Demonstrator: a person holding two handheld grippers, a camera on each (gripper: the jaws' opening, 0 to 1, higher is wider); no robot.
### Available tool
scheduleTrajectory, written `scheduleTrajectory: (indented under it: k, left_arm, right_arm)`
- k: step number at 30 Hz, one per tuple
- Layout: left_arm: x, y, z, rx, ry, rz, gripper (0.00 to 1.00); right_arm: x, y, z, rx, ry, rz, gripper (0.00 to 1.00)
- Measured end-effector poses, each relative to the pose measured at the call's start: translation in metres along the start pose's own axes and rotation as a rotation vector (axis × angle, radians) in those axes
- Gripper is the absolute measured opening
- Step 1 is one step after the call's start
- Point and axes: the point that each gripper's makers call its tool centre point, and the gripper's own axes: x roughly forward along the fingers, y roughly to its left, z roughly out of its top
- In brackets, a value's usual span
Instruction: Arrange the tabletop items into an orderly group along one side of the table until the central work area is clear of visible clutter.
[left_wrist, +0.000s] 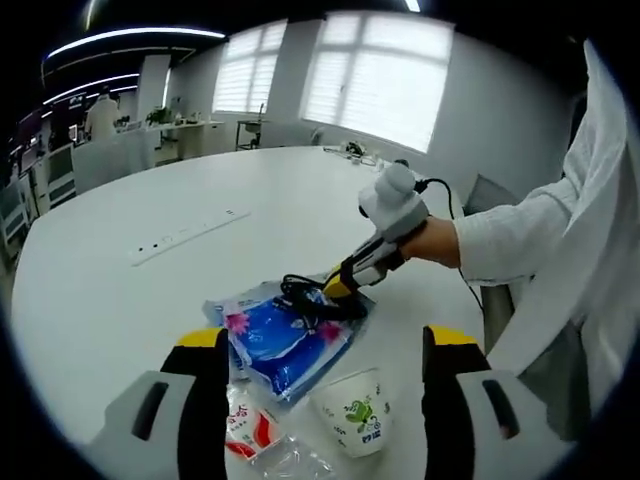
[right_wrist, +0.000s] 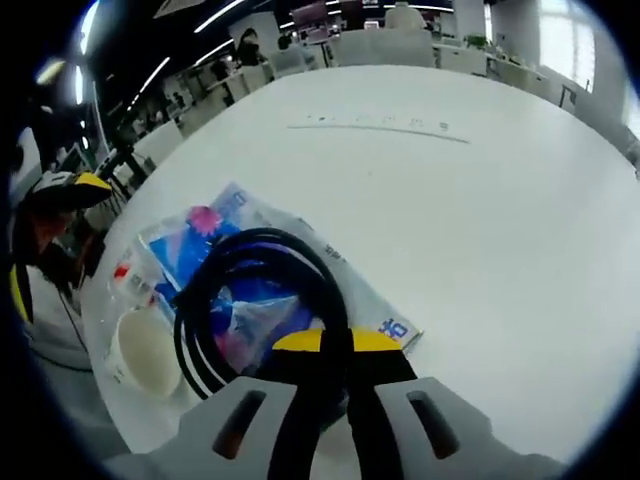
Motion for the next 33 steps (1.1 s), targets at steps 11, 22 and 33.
scheduleTrajectory:
  k: [11,22,33]
  left_arm:
    - [0.024,0.001,0.000,-0.031,0.054,-0.001,0.75]
    - [0.057,0.006,0.016,-0.056,0.087,0.015,0.70]
    - [0.087,0.024,0.015,-0.035,0.179,0.062,0.62]
  right_arm:
    - [-0.004,0.000,0.001,0.020,-0.033,0.004,0.02]
    - [-0.005,0.000,0.002,0.025,-0.045,0.011,0.02]
    - [-0.004,0.001,0.003,0.039,-0.053,0.014,0.02]
